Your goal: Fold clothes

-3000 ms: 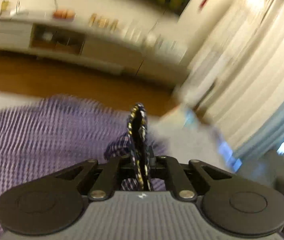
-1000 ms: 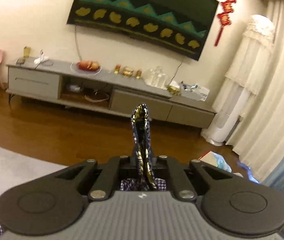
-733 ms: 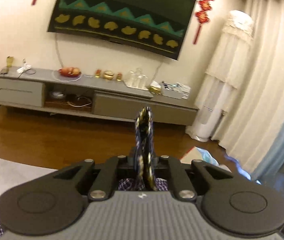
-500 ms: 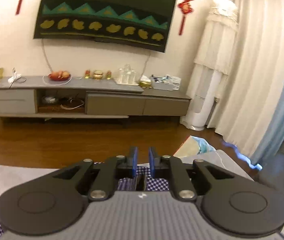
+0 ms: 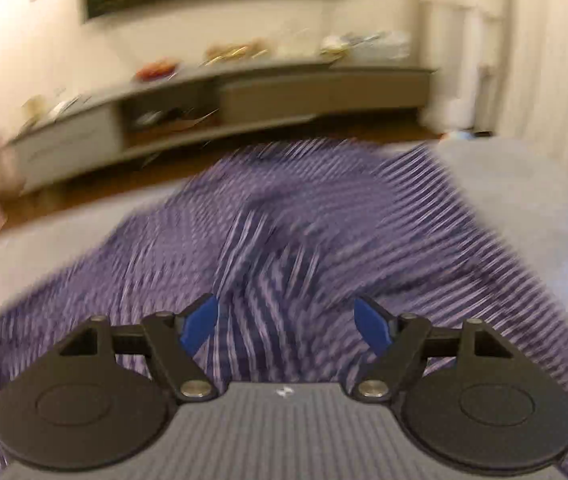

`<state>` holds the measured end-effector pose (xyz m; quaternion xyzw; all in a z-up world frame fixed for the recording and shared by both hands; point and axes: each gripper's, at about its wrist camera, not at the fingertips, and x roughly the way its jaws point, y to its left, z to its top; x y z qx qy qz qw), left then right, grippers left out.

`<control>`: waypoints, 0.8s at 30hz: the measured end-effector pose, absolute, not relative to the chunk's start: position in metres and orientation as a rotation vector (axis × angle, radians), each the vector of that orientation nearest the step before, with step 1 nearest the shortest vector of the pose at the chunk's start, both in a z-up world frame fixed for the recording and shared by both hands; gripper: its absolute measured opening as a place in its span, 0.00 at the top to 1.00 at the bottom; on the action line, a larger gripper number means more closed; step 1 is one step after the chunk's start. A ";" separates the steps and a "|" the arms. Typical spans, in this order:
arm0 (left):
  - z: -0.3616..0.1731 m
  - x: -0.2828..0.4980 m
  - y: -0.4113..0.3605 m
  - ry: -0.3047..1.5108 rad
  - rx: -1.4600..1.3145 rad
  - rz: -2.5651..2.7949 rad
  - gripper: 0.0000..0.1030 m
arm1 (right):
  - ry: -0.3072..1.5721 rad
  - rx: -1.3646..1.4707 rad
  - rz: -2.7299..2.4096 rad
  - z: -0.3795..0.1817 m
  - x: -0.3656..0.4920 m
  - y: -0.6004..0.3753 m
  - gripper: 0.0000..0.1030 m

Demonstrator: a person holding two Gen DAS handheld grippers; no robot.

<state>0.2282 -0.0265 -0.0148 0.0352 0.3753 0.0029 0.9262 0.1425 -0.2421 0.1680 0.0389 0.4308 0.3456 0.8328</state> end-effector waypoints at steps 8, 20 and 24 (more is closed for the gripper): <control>-0.043 0.191 0.041 0.821 -0.322 0.119 0.19 | 0.791 -0.060 0.724 0.168 0.124 -0.225 0.47; -0.009 0.161 0.107 0.735 -0.605 0.089 0.16 | 0.372 -0.831 0.880 0.172 0.035 -0.015 0.23; -0.009 0.163 0.129 0.735 -0.641 0.054 0.16 | 0.405 -0.879 0.810 0.139 0.055 0.045 0.24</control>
